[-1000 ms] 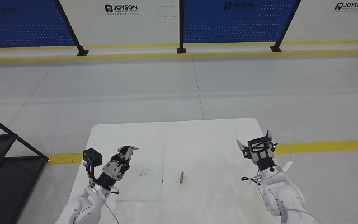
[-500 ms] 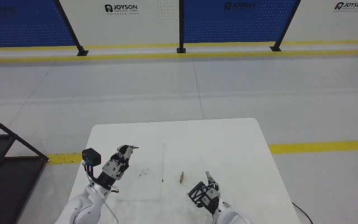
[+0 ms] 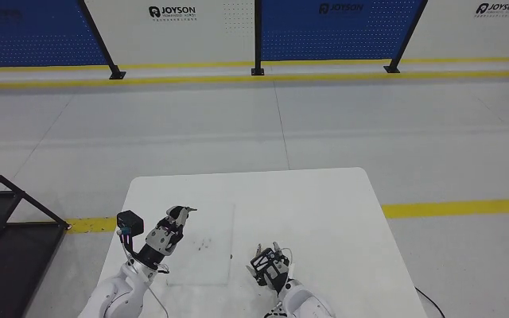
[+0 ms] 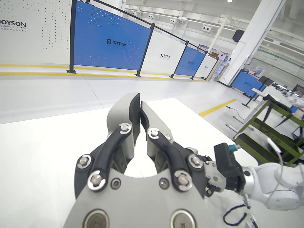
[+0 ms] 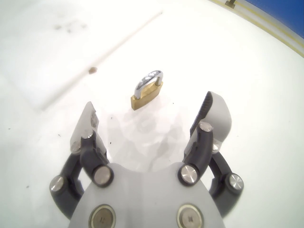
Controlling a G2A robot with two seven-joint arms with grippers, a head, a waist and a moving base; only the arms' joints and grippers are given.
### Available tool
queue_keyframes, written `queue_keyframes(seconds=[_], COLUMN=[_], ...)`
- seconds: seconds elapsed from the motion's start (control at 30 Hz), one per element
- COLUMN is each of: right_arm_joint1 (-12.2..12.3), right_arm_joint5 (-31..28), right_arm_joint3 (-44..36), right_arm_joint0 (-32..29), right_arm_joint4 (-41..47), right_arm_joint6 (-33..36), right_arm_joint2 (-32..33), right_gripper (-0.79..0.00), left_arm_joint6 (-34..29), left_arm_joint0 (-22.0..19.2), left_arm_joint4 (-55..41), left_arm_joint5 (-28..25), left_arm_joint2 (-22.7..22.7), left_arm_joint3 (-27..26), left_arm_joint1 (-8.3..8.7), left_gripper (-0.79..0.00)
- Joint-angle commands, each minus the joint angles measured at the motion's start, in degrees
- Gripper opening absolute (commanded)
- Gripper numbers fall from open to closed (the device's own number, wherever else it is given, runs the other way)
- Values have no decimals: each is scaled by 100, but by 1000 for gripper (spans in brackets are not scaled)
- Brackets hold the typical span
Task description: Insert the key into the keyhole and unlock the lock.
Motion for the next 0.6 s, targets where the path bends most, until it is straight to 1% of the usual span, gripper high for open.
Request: queue_keyframes(seconds=[0.0,0.07,0.27,0.4,0.57], right_arm_joint1=[-37,-75,-155,-183,-184], right_arm_joint5=[30,109,280,348,431], right_arm_joint3=[117,213,406,454,431], right_arm_joint0=[58,113,201,233,213], right_arm_joint4=[89,146,231,233,165], right_arm_joint6=[-107,-209,-413,-379,-286], right_arm_joint2=[-56,-99,-189,-204,-156], right_gripper=[-271,-394,-440,-502,-536], left_arm_joint6=[0,0,0,0,0], left_arm_joint0=[0,0,0,0,0], left_arm_joint4=[0,0,0,0,0], left_arm_joint5=[0,0,0,0,0], left_arm_joint2=[0,0,0,0,0], left_arm_joint3=[0,0,0,0,0], left_arm_joint1=[0,0,0,0,0], left_gripper=[-785,-785,-785,-785,-785])
